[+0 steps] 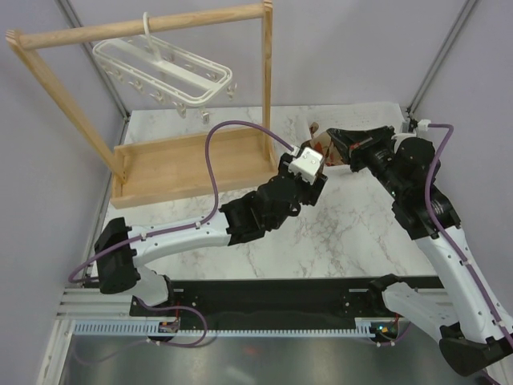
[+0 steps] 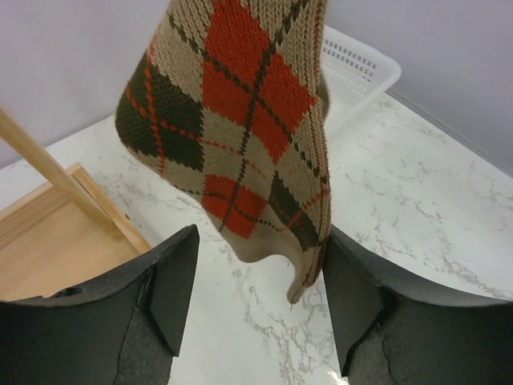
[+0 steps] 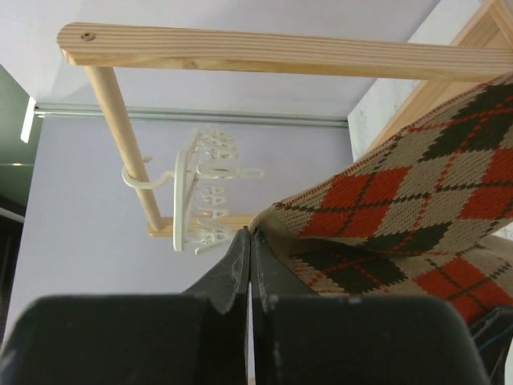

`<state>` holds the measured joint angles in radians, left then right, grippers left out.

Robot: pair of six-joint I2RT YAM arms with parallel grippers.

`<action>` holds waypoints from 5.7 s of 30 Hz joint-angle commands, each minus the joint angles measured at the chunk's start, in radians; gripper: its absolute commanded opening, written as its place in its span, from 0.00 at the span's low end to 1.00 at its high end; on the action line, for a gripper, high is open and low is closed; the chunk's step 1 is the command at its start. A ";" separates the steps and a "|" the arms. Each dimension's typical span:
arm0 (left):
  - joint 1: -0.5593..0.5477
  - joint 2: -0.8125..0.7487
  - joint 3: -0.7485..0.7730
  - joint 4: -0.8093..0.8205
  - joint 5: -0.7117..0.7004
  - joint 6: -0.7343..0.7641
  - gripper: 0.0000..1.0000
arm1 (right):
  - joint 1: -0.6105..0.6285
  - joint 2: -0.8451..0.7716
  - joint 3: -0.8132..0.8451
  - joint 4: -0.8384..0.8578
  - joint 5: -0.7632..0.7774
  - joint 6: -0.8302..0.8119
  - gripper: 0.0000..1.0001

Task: Clip the socks to the hanger
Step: Adjust the sock.

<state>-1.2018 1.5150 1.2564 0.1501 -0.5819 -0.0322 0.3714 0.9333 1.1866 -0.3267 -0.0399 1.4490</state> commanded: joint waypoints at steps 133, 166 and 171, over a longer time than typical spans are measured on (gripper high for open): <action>0.519 -0.944 -0.279 -0.333 1.028 -0.649 0.98 | 0.681 0.142 0.268 -0.284 -0.081 -1.130 0.00; 0.469 -0.811 -0.152 -0.491 1.263 -0.080 0.02 | 0.600 0.161 0.219 -0.135 -0.404 -1.156 0.47; 0.469 -0.866 -0.190 -0.388 1.179 -0.296 0.02 | 0.600 0.046 0.006 0.104 -0.370 -1.139 0.70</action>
<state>-0.7292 0.6788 1.0756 -0.3317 0.6552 -0.1532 0.9733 1.0447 1.2915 -0.4187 -0.4431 0.3073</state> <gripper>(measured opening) 0.050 0.682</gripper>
